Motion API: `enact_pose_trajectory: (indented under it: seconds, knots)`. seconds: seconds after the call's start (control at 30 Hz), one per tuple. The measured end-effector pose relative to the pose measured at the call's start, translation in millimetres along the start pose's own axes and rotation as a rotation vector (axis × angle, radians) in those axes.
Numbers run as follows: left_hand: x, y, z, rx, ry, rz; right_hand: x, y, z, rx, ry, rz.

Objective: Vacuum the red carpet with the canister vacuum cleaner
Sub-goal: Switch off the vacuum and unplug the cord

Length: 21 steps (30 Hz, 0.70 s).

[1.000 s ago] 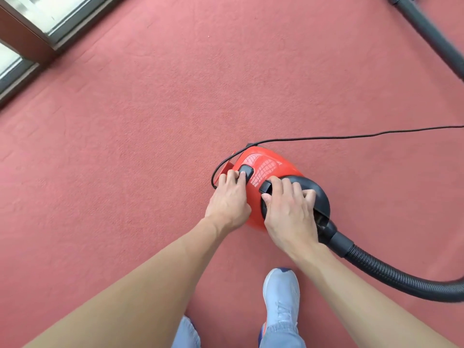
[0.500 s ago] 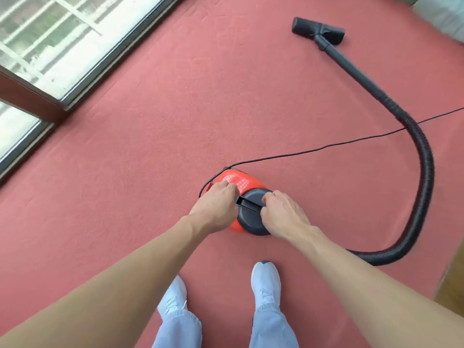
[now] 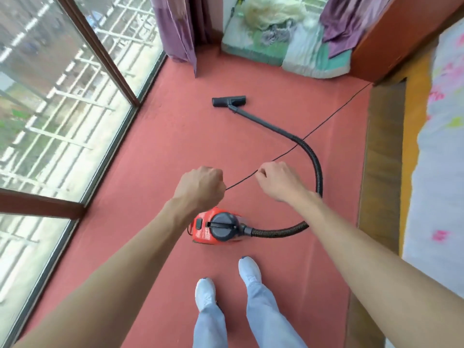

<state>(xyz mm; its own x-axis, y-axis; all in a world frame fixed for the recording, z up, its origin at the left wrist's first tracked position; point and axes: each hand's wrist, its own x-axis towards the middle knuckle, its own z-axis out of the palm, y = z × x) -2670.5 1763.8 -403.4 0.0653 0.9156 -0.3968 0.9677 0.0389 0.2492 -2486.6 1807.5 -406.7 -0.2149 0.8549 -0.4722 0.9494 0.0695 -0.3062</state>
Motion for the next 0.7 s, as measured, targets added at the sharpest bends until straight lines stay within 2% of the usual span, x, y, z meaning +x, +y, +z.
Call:
enact_pose_trajectory:
  seconds: [0.23,0.47,0.7]
  knots:
    - [-66.8,59.1,-106.7,-0.016,0.143,0.111,-120.1,-4.3,-103.3,0.104,0.266,-0.011]
    - [-100.6,97.5,-161.2,-0.044,0.193,0.204,-196.8,17.4,-144.6,0.126,0.394,0.051]
    - [-105.4,192.0,-193.2,-0.045,0.295,0.307,-234.3,73.7,-183.8,0.160,0.498,0.106]
